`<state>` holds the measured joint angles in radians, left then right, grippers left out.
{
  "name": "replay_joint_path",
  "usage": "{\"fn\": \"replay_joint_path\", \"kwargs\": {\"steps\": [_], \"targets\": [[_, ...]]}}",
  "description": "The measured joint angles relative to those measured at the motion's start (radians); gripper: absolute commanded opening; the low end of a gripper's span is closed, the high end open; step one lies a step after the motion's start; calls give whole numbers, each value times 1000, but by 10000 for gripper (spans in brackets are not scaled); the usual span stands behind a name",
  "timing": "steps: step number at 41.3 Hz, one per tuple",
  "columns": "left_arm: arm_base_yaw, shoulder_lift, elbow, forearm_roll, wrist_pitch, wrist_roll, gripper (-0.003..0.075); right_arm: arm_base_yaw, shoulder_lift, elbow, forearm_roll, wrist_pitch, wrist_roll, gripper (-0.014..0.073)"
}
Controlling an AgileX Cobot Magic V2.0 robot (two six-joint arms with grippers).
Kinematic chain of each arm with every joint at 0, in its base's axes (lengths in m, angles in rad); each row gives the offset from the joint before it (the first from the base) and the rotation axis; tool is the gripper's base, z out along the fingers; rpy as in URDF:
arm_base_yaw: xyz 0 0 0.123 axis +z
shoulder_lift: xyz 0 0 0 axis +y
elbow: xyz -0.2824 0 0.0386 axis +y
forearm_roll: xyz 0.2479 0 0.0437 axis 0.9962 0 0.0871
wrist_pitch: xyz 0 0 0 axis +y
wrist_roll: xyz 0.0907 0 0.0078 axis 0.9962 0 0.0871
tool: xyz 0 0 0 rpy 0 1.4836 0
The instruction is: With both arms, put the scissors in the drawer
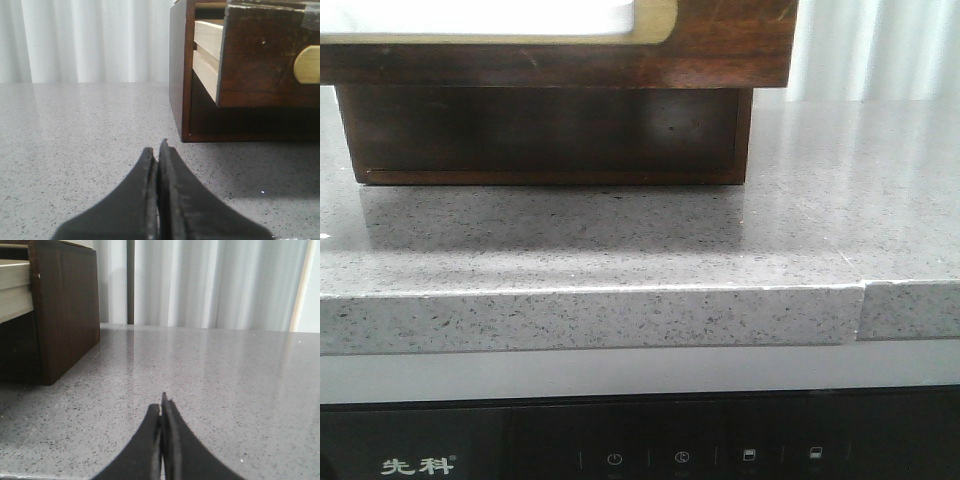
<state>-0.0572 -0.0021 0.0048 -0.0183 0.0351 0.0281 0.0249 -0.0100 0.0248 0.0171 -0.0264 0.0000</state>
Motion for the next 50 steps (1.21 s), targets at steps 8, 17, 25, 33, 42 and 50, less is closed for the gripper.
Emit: {"fn": "replay_joint_path", "kwargs": {"steps": [8, 17, 25, 33, 42, 50], "targets": [[0, 0, 0, 0, 0, 0, -20, 0, 0, 0, 0, -2, 0, -67], [0, 0, 0, 0, 0, 0, -20, 0, 0, 0, 0, -2, 0, -67], [0, 0, 0, 0, 0, 0, -20, 0, 0, 0, 0, -2, 0, -67], [25, 0, 0, 0, 0, 0, -20, 0, 0, 0, 0, -2, 0, -67], [44, 0, 0, 0, 0, 0, -20, 0, 0, 0, 0, -2, 0, -67], [44, 0, 0, 0, 0, 0, -20, 0, 0, 0, 0, -2, 0, -67]]}}
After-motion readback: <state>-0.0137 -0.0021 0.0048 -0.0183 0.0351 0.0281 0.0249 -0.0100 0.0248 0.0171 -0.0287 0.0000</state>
